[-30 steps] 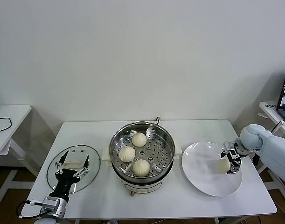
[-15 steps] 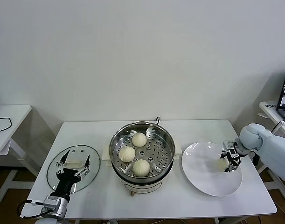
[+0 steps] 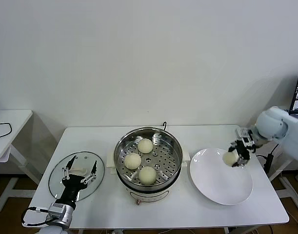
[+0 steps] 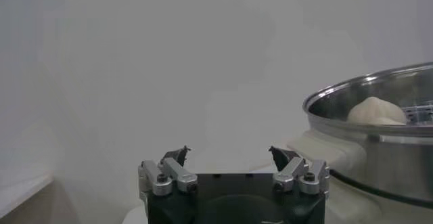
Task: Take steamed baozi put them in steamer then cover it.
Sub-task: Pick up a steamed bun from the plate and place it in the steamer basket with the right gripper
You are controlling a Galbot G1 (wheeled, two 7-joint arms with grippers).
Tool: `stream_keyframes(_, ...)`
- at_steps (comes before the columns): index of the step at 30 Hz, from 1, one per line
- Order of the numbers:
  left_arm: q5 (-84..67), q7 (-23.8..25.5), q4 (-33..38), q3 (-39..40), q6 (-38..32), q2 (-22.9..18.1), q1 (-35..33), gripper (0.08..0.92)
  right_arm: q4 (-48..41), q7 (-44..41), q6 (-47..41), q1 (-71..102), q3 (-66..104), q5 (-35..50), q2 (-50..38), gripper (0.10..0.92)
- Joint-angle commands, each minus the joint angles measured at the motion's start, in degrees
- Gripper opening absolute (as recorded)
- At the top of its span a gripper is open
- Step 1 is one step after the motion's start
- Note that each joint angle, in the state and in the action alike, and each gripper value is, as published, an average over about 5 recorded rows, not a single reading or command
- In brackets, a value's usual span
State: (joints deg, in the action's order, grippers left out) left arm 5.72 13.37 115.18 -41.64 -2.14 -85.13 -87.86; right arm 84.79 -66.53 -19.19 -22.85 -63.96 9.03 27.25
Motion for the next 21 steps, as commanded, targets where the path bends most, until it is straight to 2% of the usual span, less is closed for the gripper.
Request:
stream_keyframes(1, -0.6, 0.4, -0.2, -0.1, -0.1, 0.2, 0.4, 0.823, 15.4, -0.3, -12.2, -36.1, -25.6, 20.4, 5.6, 0.672)
stream_keyframes(11, -2.2, 1.1, -0.5, -2.1, 0.0, 0.5, 0.8, 0.823, 12.8, 2.7, -16.5, -39.1, -24.4, 30.3, 24.8, 0.680)
stream_keyframes(16, -2.7, 1.3, -0.6, -3.2, 0.0, 0.5, 1.0, 0.823, 10.5, 3.5, -17.8, -34.0, -22.2, 31.0, 30.6, 0.686)
stream_keyframes(21, -3.2, 1.6, -1.2, -4.4, 0.1, 0.9, 1.2, 0.823, 8.3, 3.7, -18.3, -26.7, -20.8, 28.2, 32.8, 0.687)
